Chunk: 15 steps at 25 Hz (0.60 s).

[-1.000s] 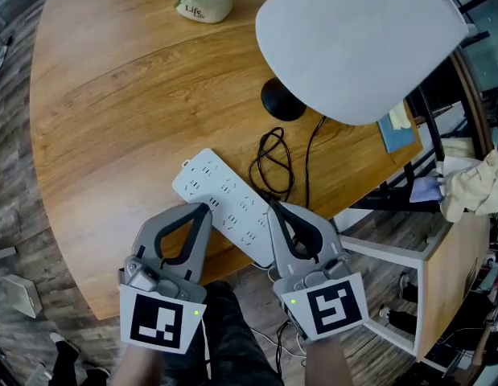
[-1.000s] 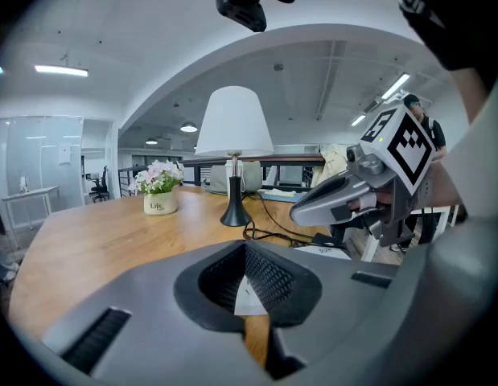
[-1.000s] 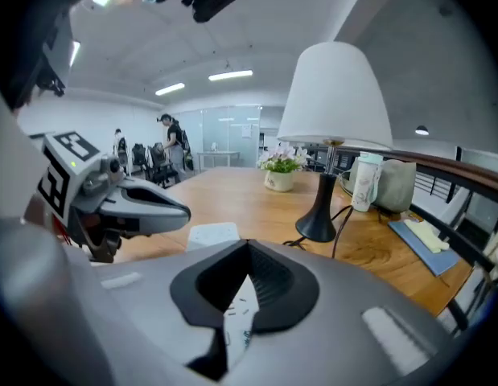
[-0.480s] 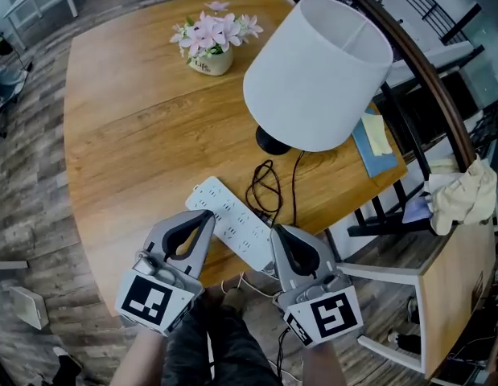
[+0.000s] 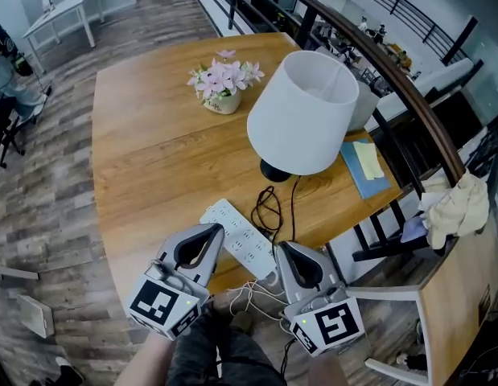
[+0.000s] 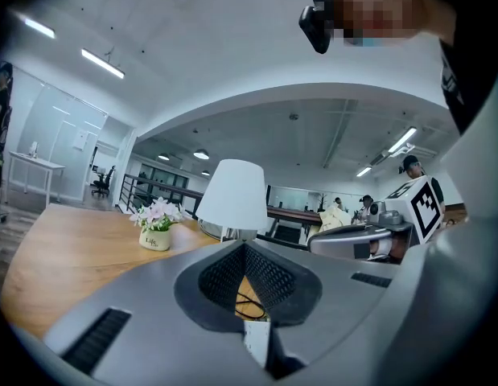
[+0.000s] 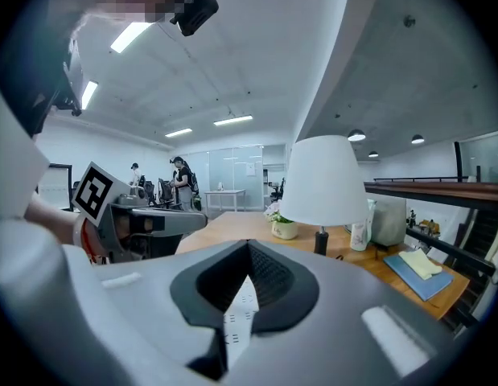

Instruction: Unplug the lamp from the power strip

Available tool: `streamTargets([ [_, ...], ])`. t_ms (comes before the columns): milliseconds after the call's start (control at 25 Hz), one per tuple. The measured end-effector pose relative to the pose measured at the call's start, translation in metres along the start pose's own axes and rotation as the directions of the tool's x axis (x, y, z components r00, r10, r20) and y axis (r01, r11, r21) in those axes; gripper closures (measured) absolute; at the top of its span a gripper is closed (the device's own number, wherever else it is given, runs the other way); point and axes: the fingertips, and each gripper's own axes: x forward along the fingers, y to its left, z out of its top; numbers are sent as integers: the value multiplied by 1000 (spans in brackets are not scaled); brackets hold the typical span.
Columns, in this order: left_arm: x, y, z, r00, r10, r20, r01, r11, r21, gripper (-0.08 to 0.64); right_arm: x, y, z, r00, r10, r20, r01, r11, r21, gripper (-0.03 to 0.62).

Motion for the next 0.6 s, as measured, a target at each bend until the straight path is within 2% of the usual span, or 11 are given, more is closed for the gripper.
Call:
streamTargets([
  [120,-9,-1,15,999,8,41,-9,1000,23,565,-9,2,14,1000,-2,23,2,1000,-7,584],
  [600,-42,-10,60,996,12,93,-16,999,49,565,-35,20,62,994,6,105,-1,999,-43,584],
])
